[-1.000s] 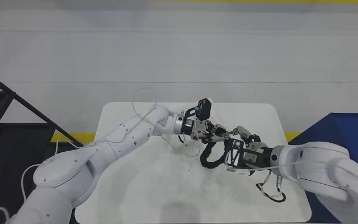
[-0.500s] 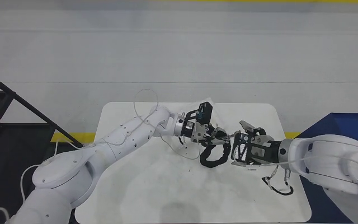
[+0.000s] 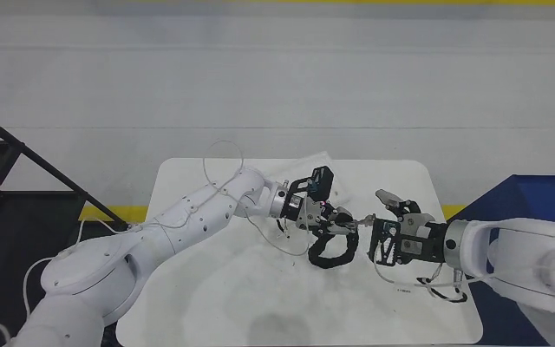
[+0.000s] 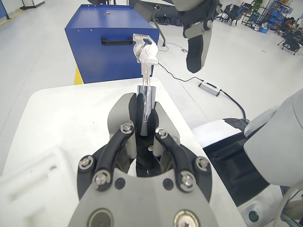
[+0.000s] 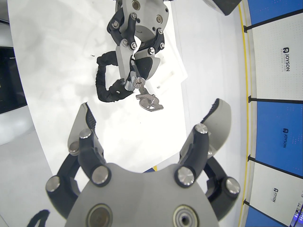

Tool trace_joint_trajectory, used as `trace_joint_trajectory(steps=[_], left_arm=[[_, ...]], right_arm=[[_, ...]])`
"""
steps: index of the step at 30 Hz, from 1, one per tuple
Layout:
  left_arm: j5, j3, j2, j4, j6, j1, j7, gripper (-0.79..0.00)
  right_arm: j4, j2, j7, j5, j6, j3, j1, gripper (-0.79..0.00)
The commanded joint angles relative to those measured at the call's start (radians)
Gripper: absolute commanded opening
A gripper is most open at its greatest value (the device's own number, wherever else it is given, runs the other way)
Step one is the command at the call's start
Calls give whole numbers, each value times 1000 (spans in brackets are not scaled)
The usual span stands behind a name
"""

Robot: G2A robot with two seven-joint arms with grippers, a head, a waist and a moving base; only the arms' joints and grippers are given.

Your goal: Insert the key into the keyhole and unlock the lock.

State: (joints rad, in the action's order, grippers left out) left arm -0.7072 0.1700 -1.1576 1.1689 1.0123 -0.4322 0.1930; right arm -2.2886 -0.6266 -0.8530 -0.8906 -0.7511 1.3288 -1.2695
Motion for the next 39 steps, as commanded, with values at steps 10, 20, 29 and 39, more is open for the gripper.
trace_joint_trajectory(steps=[10,20,29,39], left_arm=[[80,0,25,45,0,5,-87,-785],[118,0,36,82,0,8,-136,-785],[138,0,40,99,0,9,-165,-785],[29,0,38,95,0,18,-106,-785]], right_arm=[[-45,1,25,-84,4,22,-45,-554],[-58,-2,83,-114,4,36,-64,-785],[-29,-3,100,-26,30,62,-85,-785],[70,-5,65,382,82,69,-75,-785]])
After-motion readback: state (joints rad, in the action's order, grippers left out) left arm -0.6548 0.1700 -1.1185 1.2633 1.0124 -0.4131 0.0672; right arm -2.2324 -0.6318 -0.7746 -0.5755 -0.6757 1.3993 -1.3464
